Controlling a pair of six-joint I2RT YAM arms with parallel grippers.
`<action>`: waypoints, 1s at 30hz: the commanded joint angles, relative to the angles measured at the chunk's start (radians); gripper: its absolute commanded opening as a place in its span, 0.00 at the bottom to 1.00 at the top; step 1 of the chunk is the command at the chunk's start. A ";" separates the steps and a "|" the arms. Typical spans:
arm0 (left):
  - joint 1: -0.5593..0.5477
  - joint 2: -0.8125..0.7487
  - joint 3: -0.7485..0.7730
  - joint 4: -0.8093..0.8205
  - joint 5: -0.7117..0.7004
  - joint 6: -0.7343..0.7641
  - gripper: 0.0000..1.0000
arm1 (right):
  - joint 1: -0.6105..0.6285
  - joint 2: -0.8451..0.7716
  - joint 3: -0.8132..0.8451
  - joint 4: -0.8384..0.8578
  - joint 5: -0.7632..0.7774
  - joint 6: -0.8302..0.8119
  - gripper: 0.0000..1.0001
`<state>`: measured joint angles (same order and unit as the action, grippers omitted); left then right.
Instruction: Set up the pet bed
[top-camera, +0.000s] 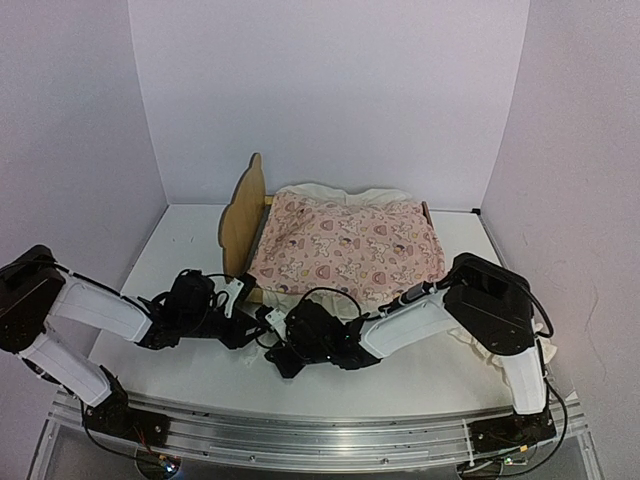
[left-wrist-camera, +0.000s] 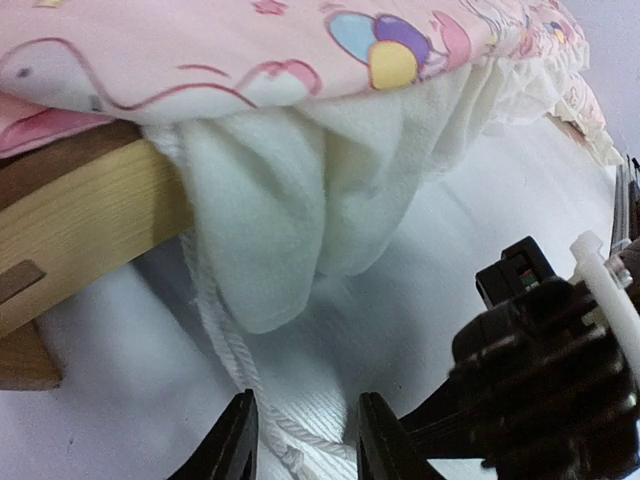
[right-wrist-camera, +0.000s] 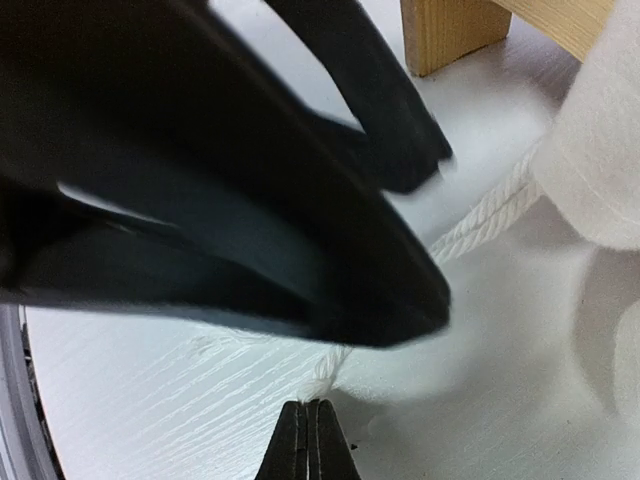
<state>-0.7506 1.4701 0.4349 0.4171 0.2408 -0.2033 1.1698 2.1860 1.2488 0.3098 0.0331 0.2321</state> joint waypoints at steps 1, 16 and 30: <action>0.030 -0.103 0.041 -0.091 0.027 -0.002 0.38 | -0.021 -0.031 -0.036 0.076 -0.071 0.057 0.00; 0.030 0.135 0.026 0.104 -0.194 -0.174 0.31 | -0.021 -0.004 -0.012 0.127 -0.162 0.085 0.00; 0.031 0.204 -0.061 0.413 -0.137 -0.217 0.33 | -0.023 0.024 -0.010 0.158 -0.163 0.123 0.00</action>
<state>-0.7254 1.6709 0.4045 0.6820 0.0804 -0.4017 1.1481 2.1933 1.2152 0.4335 -0.1135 0.3397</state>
